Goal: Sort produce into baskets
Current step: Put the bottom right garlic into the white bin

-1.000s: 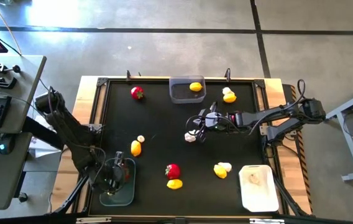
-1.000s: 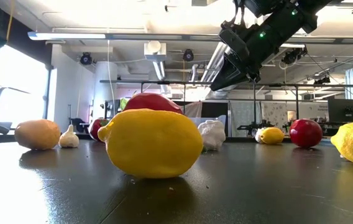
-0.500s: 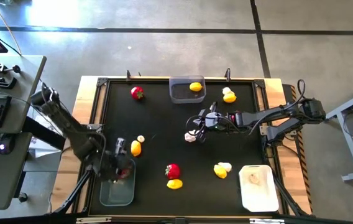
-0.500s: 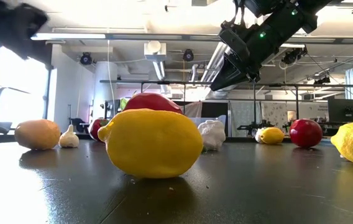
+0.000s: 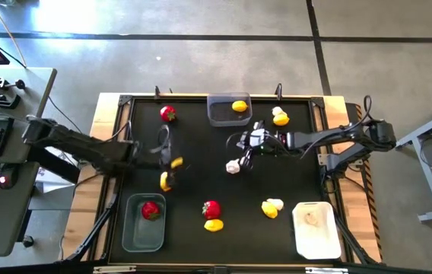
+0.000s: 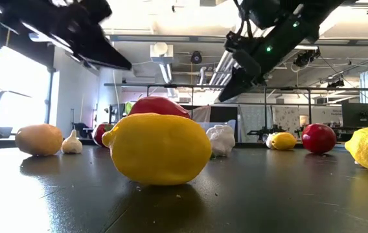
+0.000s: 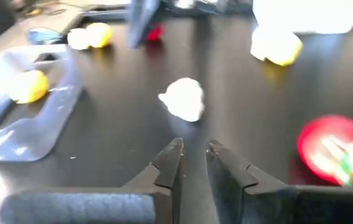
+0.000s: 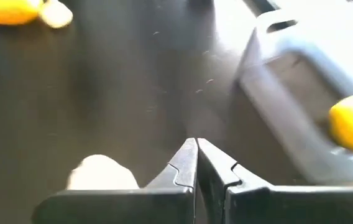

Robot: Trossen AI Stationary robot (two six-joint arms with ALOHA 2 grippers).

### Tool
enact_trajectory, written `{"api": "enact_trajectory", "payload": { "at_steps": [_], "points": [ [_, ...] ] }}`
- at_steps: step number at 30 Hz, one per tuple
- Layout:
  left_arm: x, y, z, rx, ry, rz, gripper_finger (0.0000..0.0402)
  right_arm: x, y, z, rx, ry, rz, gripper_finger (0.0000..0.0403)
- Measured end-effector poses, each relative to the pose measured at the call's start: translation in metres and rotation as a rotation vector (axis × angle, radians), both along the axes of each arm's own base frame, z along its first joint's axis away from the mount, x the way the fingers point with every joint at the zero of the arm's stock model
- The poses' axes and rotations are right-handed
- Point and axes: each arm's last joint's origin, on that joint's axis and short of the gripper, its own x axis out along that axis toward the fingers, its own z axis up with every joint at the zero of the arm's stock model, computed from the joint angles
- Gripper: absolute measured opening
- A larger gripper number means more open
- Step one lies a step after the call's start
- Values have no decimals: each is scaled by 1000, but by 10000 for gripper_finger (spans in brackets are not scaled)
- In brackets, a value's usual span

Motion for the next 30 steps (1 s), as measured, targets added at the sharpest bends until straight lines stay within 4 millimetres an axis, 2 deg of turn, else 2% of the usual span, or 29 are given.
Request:
{"api": "enact_trajectory", "payload": {
  "at_steps": [6, 12, 20, 27, 30],
  "points": [
    [10, 45, -9, -51, -108, 100, 25, -2, -21, 0, 16, 2, 25, 0],
    [22, 72, -20, -69, -146, 104, 4, 0, -23, 1, 19, -24, 29, 0],
    [30, 93, -38, -50, -141, 163, 0, 6, -24, 10, -4, -136, 31, 0],
    [35, 100, -60, -101, -79, 227, 0, 9, -25, 16, -35, -201, 40, 0],
    [40, 101, -64, -95, -116, 229, 0, 10, -25, 17, -56, -195, 54, 7]
  ]
}}
